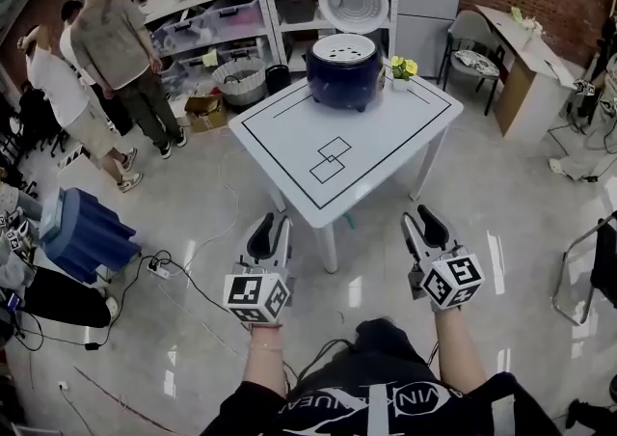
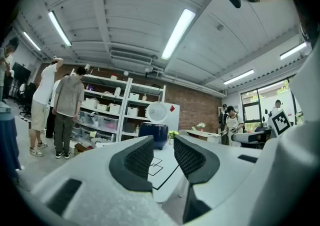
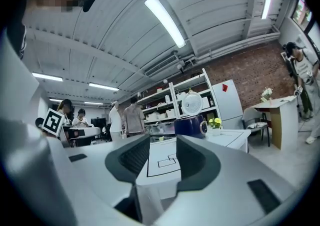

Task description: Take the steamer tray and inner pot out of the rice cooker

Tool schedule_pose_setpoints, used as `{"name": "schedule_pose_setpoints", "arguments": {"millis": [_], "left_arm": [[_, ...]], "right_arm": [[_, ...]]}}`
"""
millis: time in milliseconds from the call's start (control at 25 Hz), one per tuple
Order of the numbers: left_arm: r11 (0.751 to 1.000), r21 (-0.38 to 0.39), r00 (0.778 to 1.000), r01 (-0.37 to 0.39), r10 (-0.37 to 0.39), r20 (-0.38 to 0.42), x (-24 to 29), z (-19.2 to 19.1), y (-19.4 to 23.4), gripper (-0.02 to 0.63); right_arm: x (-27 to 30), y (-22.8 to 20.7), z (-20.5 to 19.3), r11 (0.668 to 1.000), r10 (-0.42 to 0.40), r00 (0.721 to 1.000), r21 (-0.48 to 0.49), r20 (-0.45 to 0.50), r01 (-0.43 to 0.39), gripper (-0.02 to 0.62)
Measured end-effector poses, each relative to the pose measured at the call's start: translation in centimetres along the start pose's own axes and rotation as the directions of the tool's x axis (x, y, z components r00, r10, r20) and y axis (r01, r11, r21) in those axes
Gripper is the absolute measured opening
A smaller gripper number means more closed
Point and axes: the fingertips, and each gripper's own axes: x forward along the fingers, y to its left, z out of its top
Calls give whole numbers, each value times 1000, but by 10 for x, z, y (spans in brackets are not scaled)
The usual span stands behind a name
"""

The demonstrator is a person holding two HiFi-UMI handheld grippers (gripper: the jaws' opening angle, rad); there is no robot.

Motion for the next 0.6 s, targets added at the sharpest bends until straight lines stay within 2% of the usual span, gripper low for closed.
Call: {"name": "schedule_pose_setpoints", "arguments": {"millis": [280, 600], "left_arm": [[999, -30, 1000, 18, -18, -2, 31, -3, 8, 100], [1000, -20, 1000, -1, 2, 6, 97, 4, 14, 100]], "right_arm": [[24, -17, 1, 1000, -9, 1000, 2, -7, 9, 161], [78, -58, 13, 1000, 30, 1000, -5, -10, -30, 164]]}}
